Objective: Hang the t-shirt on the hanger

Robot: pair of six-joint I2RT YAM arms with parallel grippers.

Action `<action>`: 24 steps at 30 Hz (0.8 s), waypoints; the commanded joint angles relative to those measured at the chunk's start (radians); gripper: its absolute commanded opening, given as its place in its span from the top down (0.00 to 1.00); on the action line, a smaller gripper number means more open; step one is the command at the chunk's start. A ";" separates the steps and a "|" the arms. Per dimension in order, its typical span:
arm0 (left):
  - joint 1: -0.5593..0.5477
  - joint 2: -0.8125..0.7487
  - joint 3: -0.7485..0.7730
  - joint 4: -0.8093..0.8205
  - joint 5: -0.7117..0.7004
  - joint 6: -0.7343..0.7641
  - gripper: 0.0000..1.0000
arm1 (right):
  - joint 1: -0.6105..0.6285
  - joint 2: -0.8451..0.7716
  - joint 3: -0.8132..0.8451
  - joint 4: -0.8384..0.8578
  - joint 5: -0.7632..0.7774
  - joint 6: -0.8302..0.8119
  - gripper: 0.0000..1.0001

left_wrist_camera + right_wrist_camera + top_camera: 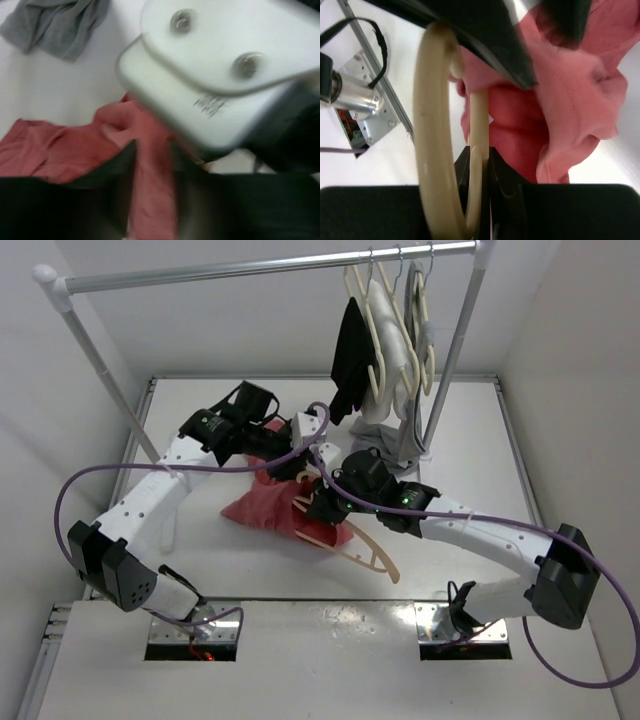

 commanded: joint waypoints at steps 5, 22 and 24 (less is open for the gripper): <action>0.028 -0.079 -0.050 -0.018 -0.081 0.094 0.32 | 0.009 -0.057 -0.053 0.112 0.063 -0.001 1.00; 0.071 -0.311 -0.447 0.132 -0.139 0.508 0.00 | 0.018 -0.046 -0.064 0.134 0.045 0.020 1.00; 0.062 -0.300 -0.466 0.264 -0.153 0.450 0.00 | 0.018 -0.046 -0.064 0.125 0.035 0.020 1.00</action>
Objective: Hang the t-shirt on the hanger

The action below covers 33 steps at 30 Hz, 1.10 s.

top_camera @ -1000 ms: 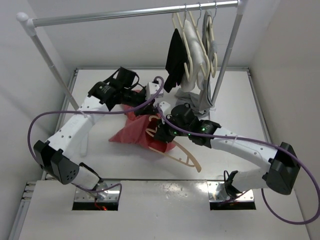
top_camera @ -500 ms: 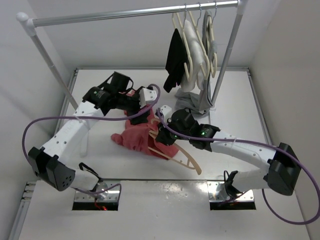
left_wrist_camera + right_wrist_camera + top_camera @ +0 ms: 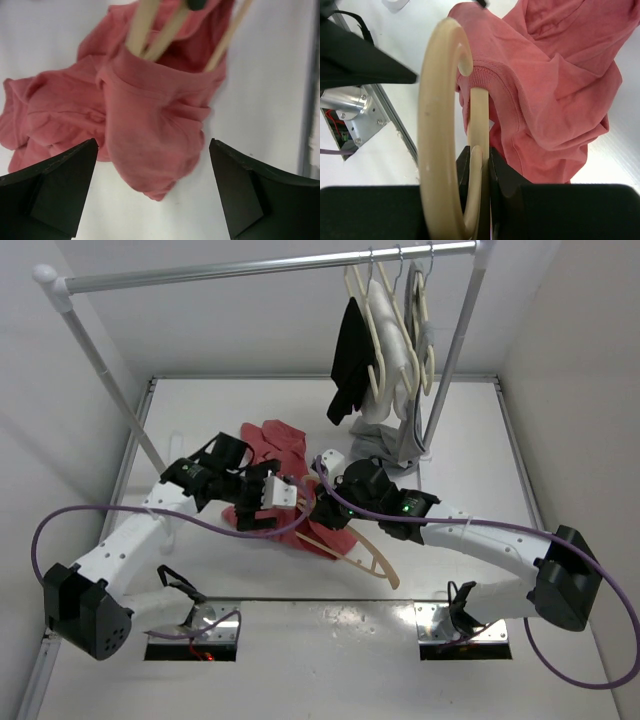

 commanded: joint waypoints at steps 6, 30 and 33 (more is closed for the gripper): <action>-0.018 0.117 0.023 0.186 0.072 0.000 0.00 | 0.015 -0.042 0.032 0.039 0.003 0.011 1.00; -0.097 0.044 -0.080 0.222 -0.114 -0.305 1.00 | 0.006 -0.100 0.133 -0.094 0.200 0.087 0.26; -0.076 0.004 -0.094 0.273 -0.202 -0.412 1.00 | 0.006 -0.206 0.143 -0.108 0.375 0.173 0.07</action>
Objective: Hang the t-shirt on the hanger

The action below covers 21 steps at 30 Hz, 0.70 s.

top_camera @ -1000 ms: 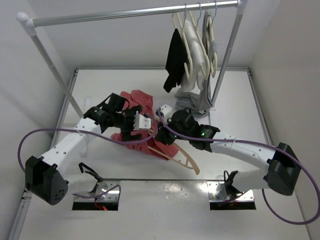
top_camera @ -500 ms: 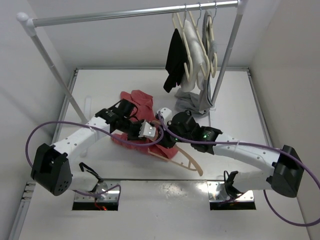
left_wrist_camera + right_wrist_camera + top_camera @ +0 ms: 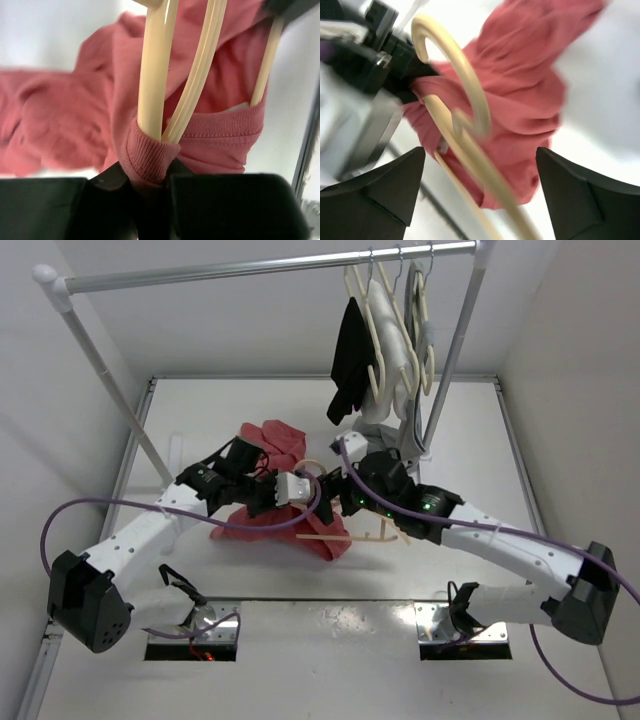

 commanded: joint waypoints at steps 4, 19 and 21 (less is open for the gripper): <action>0.013 -0.137 -0.086 0.132 -0.169 -0.326 1.00 | 0.004 -0.201 0.064 -0.066 0.313 0.190 0.07; -0.022 -0.258 -0.261 0.228 -0.274 -0.452 1.00 | 0.091 -0.022 -0.086 -0.155 0.060 0.279 0.46; -0.022 -0.258 -0.261 0.242 -0.274 -0.452 1.00 | 0.105 0.047 -0.074 -0.155 0.060 0.279 0.45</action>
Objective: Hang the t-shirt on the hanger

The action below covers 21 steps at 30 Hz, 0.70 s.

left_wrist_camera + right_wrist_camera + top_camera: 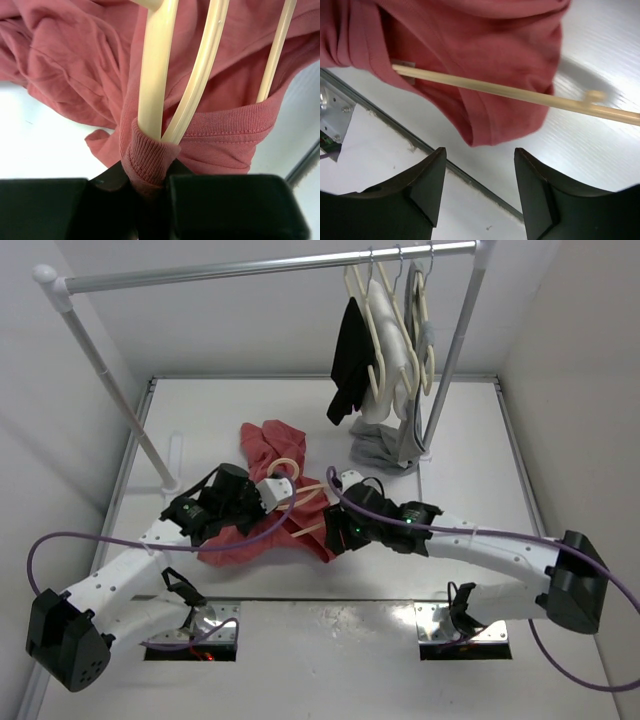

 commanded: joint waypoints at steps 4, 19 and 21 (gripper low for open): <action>0.002 -0.033 -0.005 0.091 -0.013 -0.034 1.00 | 0.057 0.129 0.031 0.097 -0.023 0.015 0.41; 0.011 -0.042 -0.023 0.100 0.000 -0.024 1.00 | 0.070 0.364 0.095 0.070 0.169 0.107 0.65; 0.021 -0.042 -0.023 0.100 0.000 -0.024 1.00 | 0.070 0.378 0.077 0.100 0.169 0.107 0.61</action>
